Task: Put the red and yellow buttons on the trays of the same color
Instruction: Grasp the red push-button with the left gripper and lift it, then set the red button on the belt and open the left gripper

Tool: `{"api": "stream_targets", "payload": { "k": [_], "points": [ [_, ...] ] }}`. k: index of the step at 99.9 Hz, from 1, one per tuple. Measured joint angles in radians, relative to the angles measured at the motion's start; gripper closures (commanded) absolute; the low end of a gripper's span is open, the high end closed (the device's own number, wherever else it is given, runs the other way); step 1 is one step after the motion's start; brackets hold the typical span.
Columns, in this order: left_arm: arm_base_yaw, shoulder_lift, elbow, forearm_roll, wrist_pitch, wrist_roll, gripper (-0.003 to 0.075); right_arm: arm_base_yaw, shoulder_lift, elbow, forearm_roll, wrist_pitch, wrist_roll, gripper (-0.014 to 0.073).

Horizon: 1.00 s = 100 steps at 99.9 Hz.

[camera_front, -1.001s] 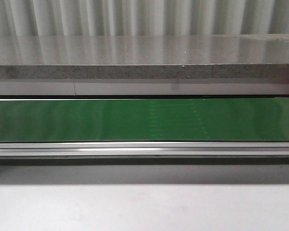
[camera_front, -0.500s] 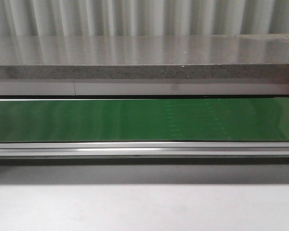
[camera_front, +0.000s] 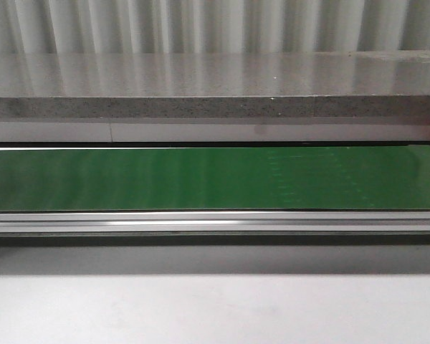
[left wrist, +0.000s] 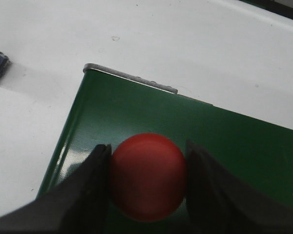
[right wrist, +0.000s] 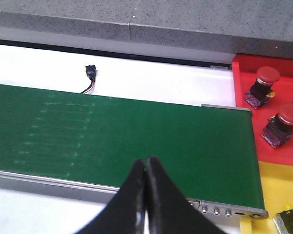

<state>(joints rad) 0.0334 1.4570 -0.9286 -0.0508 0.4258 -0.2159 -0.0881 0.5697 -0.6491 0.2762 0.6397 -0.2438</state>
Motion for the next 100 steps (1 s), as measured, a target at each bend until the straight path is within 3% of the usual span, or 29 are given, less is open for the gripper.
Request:
{"api": "stream_targets", "payload": {
  "k": [14, 21, 63, 100],
  "points": [
    [-0.02, 0.0, -0.002, 0.0, 0.019, 0.0, 0.017, 0.0, 0.0, 0.0, 0.0, 0.0, 0.0, 0.0661],
    [-0.033, 0.0, -0.002, 0.002, 0.029, 0.0, 0.0104, 0.0, 0.0, 0.0, 0.0, 0.0, 0.0, 0.0661],
    [-0.06, -0.101, -0.059, 0.051, 0.042, 0.0, 0.01, 0.0, 0.0, 0.0, 0.0, 0.0, 0.0, 0.0661],
    [0.169, -0.036, -0.066, 0.058, 0.017, 0.0, 0.01, 0.0, 0.0, 0.0, 0.0, 0.0, 0.0, 0.0661]
  ]
}}
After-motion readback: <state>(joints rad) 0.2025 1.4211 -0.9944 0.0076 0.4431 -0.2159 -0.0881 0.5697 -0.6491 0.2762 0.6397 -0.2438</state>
